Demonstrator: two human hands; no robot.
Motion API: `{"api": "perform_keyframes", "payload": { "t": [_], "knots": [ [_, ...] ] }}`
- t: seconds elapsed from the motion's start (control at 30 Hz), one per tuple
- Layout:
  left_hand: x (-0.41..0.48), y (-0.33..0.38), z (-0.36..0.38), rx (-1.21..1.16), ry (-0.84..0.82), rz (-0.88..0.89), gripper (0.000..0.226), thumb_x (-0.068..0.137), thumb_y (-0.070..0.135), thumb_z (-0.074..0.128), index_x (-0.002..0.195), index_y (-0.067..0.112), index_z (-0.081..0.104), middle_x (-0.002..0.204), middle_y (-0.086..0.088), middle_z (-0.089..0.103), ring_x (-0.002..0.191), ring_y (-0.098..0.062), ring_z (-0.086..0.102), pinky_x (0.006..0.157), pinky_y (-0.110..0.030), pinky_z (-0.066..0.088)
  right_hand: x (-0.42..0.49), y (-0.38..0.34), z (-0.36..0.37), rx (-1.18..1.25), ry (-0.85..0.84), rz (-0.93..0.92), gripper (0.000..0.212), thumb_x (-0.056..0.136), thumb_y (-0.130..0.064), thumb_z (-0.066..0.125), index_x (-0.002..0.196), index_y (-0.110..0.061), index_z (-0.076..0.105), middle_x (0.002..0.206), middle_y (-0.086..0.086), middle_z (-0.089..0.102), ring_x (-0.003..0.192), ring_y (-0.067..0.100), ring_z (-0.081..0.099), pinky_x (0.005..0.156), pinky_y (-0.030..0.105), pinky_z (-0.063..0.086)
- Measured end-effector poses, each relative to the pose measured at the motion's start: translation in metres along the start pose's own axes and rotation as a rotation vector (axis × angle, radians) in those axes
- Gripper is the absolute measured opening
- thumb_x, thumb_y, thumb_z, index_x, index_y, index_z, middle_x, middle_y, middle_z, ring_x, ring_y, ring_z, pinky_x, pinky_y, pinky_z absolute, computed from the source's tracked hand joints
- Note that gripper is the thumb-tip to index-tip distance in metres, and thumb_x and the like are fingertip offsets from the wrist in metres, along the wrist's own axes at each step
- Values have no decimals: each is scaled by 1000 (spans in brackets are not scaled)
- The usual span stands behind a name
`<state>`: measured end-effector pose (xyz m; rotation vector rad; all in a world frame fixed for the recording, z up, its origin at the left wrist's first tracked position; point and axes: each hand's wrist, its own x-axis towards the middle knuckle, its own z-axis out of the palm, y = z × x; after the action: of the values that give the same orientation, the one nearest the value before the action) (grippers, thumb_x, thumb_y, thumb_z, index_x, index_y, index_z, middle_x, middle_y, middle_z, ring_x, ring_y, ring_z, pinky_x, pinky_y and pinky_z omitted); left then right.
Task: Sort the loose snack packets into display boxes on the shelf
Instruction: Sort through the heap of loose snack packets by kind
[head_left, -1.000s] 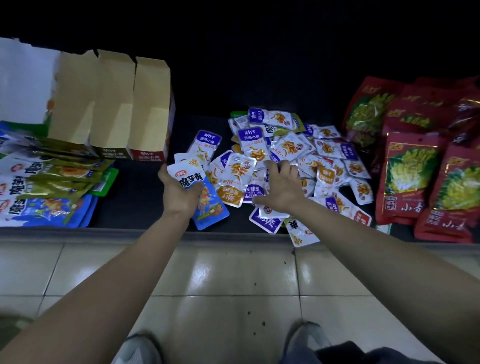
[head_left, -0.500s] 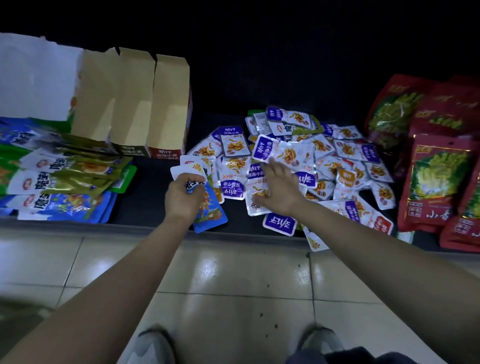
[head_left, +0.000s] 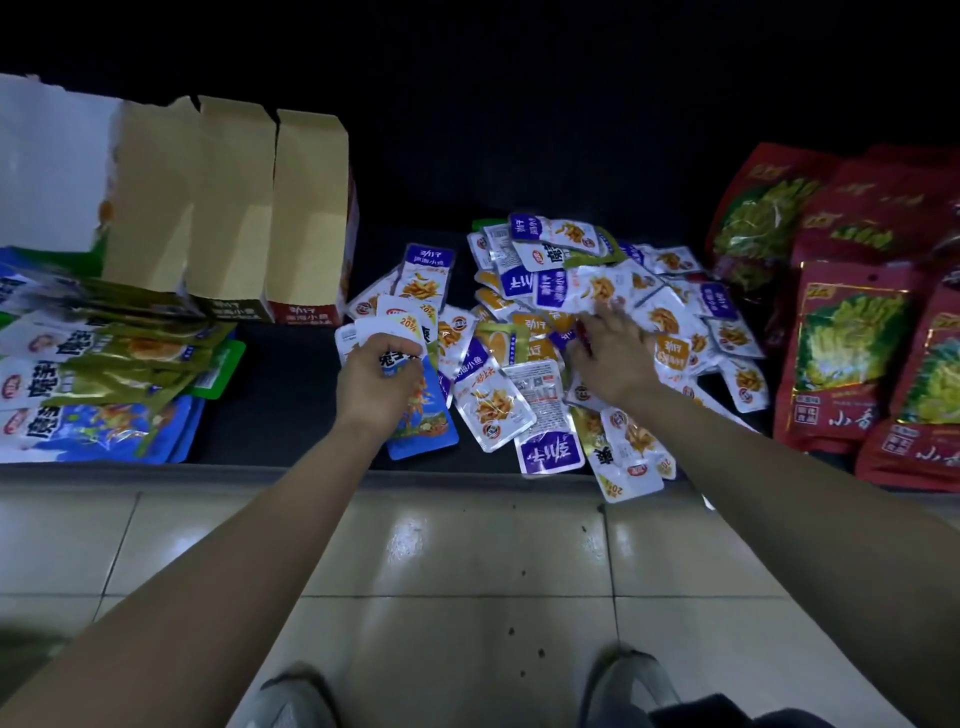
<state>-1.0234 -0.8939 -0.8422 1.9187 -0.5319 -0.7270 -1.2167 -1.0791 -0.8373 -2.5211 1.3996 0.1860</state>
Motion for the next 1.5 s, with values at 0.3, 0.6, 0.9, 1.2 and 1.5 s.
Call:
{"api": "perform_keyframes", "payload": {
  "t": [0.3, 0.6, 0.9, 1.2, 1.5],
  "knots": [
    [9, 0, 8, 20, -12, -39, 16, 89, 5, 63, 94, 19, 66, 90, 3, 66, 81, -29, 69, 76, -45, 58, 8, -48, 6, 191, 37, -128, 64, 88, -50, 64, 133, -6, 52, 127, 15, 49, 123, 30, 43, 97, 39, 44],
    [13, -3, 7, 5, -4, -46, 14, 90, 4, 62, 97, 16, 65, 82, 7, 63, 67, -22, 64, 65, -38, 56, 24, -51, -3, 693, 125, 30, 13, 94, -11, 62, 86, -13, 51, 72, 4, 61, 69, 20, 61, 64, 31, 48],
    [6, 16, 19, -174, 39, -79, 15, 99, 19, 53, 91, 16, 65, 96, -3, 65, 82, -17, 61, 71, -28, 51, -3, -37, -36, 1430, 91, 289, 30, 96, 0, 55, 121, -15, 48, 99, 10, 61, 57, 15, 63, 54, 21, 52],
    [-17, 48, 54, -290, -64, -170, 40, 82, 2, 75, 110, 13, 49, 107, -15, 59, 71, -20, 60, 59, -23, 53, -52, -25, -40, 1274, -330, 24, 48, 87, 7, 65, 128, -11, 47, 98, 15, 58, 75, 21, 66, 60, 22, 56],
    [-31, 53, 72, -336, -166, -51, 30, 88, 1, 68, 98, 22, 49, 113, -14, 59, 71, -16, 66, 53, -24, 56, -61, -4, -27, 689, -127, -161, 39, 89, -20, 68, 126, -16, 55, 103, 6, 60, 96, 23, 61, 86, 37, 53]
  ]
}}
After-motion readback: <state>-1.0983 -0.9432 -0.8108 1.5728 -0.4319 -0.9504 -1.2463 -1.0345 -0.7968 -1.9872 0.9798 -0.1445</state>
